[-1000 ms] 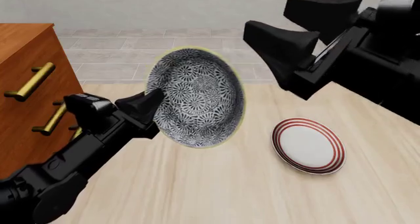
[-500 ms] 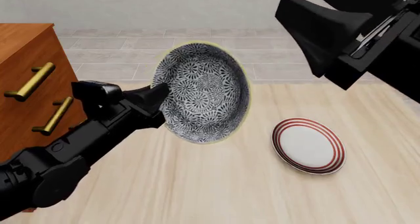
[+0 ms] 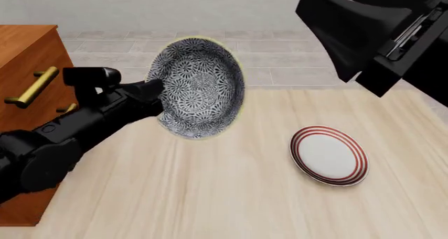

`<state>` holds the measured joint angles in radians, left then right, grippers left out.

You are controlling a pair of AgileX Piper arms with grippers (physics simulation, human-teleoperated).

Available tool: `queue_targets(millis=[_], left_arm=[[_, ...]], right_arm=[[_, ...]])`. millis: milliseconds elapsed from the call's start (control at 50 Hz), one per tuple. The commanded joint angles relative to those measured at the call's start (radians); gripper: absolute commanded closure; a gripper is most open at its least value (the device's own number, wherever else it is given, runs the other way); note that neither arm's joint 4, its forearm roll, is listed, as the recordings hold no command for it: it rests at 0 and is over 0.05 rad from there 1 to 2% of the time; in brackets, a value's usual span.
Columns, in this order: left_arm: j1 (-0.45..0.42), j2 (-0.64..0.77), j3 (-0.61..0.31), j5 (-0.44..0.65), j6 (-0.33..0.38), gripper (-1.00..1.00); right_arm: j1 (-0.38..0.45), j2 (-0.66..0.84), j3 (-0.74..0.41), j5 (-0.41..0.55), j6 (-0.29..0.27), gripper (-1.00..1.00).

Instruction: Put the bowl on top of the cabinet.

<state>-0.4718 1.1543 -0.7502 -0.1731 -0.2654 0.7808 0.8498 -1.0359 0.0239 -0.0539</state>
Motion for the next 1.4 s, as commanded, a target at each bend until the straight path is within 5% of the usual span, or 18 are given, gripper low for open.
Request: queue_targets(millis=[20,200,380,420,460,500,560,700,720,740,820,920,1400], left_arm=[[0.066,0.034,-0.072,0.125,0.027,1.0],[0.146,0.047,-0.123,0.226,0.146,1.0],[0.162,0.09,-0.177,0.335,0.107,1.0],[0.154,0.069,-0.167,0.327,0.005,1.0],[0.246,0.04,-0.163,0.374,0.044,1.0],[0.177,0.058,-0.186,0.369,0.01,1.0],[0.224,0.047,-0.192,0.413,0.01,1.0],[0.232,0.046,-0.204,0.456,-0.129,1.0],[0.232,0.046,-0.204,0.456,-0.129,1.0],[0.34,-0.001,-0.191,0.506,-0.093,1.0],[0.273,0.03,-0.223,0.511,-0.134,1.0],[0.358,-0.004,-0.245,0.588,-0.093,1.0],[0.31,0.01,-0.42,0.743,-0.092,1.0]], right_arm=[[0.002,-0.009,-0.005,0.004,0.013,-1.0],[0.004,-0.005,-0.005,0.002,0.02,-1.0],[0.004,0.0,-0.01,0.001,0.024,-1.0],[0.006,0.0,-0.012,0.001,0.025,-1.0],[0.007,0.004,-0.011,-0.004,0.025,-1.0],[0.004,0.005,-0.01,-0.005,0.028,-1.0],[0.004,0.003,-0.011,-0.004,0.031,-1.0],[0.003,-0.02,-0.018,0.017,0.034,-1.0],[0.003,-0.02,-0.018,0.017,0.034,-1.0],[0.002,-0.027,-0.018,0.023,0.039,-1.0],[-0.002,-0.032,-0.017,0.028,0.045,-1.0],[-0.003,-0.055,-0.025,0.052,0.05,-1.0],[0.009,-0.064,-0.051,0.08,0.056,-1.0]])
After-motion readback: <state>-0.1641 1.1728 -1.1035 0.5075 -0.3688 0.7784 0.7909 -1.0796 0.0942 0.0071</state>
